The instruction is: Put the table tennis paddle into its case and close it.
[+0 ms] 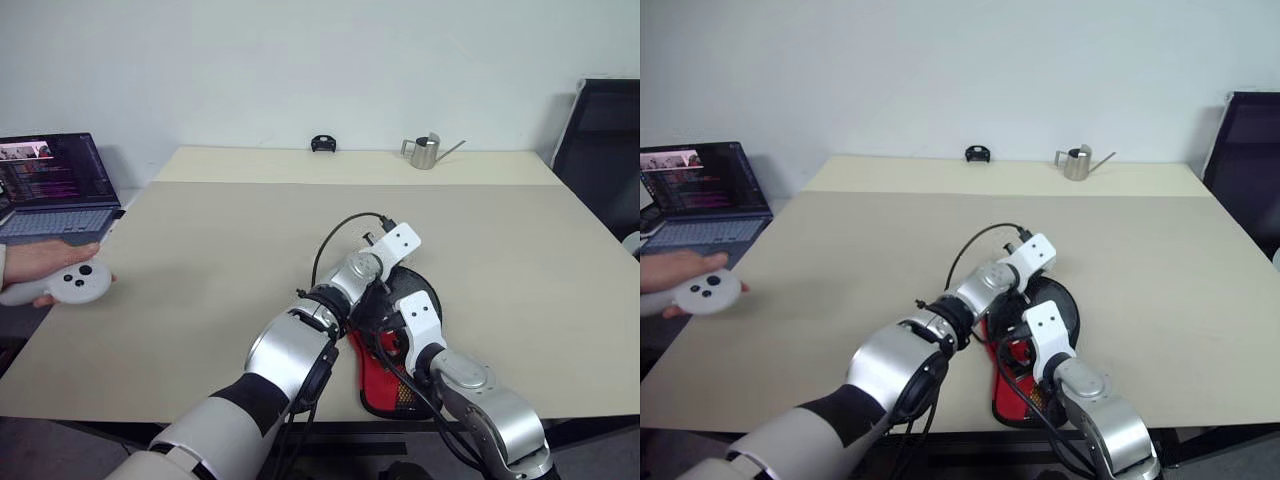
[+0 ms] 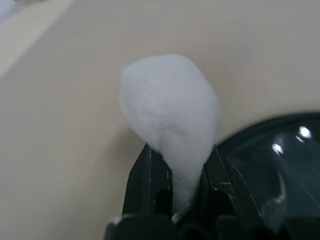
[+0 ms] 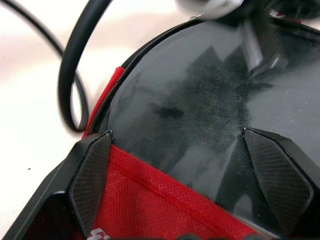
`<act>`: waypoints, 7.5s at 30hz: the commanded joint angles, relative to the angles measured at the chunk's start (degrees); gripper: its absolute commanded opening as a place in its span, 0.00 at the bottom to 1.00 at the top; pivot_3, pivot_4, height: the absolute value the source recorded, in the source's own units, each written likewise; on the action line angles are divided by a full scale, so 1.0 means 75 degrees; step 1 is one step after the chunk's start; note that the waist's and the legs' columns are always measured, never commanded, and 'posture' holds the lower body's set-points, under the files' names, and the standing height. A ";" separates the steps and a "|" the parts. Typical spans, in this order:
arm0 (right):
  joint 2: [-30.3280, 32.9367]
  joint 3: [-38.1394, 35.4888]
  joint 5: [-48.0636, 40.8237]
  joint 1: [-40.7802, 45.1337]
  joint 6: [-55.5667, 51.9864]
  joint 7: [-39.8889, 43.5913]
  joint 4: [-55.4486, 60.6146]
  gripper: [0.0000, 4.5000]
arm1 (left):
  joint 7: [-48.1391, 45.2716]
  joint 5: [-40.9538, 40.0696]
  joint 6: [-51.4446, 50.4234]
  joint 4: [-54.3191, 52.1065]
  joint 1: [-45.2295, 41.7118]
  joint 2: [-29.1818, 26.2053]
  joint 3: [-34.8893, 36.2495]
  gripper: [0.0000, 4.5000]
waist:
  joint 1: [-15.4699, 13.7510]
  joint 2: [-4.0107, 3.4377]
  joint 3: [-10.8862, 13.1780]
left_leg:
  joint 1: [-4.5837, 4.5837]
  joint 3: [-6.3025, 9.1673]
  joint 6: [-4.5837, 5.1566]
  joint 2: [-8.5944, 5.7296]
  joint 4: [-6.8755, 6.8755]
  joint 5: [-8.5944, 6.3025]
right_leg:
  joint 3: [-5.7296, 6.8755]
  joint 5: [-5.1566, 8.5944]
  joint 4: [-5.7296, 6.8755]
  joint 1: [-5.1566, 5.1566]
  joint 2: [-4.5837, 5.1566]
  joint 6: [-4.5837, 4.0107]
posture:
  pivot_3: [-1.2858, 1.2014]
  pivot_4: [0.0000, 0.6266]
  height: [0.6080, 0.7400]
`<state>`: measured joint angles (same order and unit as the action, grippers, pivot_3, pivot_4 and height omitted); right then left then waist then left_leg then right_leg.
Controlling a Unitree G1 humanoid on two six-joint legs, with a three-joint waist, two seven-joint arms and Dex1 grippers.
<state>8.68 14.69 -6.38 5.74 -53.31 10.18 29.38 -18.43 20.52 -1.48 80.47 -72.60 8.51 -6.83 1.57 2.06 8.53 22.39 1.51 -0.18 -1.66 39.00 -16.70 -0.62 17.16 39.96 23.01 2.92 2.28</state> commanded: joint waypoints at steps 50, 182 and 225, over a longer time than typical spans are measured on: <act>0.1544 -0.1950 -0.1547 0.1246 -0.0432 0.2170 -0.1244 1.00 | -0.6671 -0.3632 -0.1164 -0.7190 0.3909 -0.2991 0.0477 0.76 | -0.0023 -0.0037 0.0013 | -0.0062 0.0124 0.0001 0.0005 -0.0032 -0.0005 | 0.0091 -0.0002 -0.0139 -0.0162 0.0016 0.0001 | 0.52 0.24 1.00; 0.4364 -0.3814 -0.0981 0.1467 -0.0783 0.2492 -0.1939 0.01 | -0.5250 -0.1758 0.0587 -0.3502 0.3883 -0.1554 -0.2310 0.76 | -0.0407 -0.0194 0.0038 | -0.0069 0.0206 0.0006 -0.0025 -0.0028 -0.0003 | 0.0183 0.0009 -0.0189 -0.0245 0.0029 -0.0011 | 0.52 0.24 1.00; 0.6413 -0.2885 -0.3945 -0.3329 -0.0800 0.5022 0.3338 0.08 | -0.5125 -0.1499 0.0871 -0.3044 0.3702 -0.1203 -0.2278 0.76 | -0.0421 -0.0085 -0.0039 | -0.0097 0.0331 0.0059 -0.0064 -0.0039 -0.0060 | 0.0308 0.0019 -0.0399 -0.0406 0.0076 0.0071 | 0.52 0.24 1.00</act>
<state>57.22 -6.09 -34.31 -19.44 -60.47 47.37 53.54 -57.60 4.35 6.93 52.48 -48.13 0.29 -20.15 -1.59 1.42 8.23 21.67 4.01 0.26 -2.13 38.71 -17.16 1.71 17.30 36.96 19.97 3.49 2.81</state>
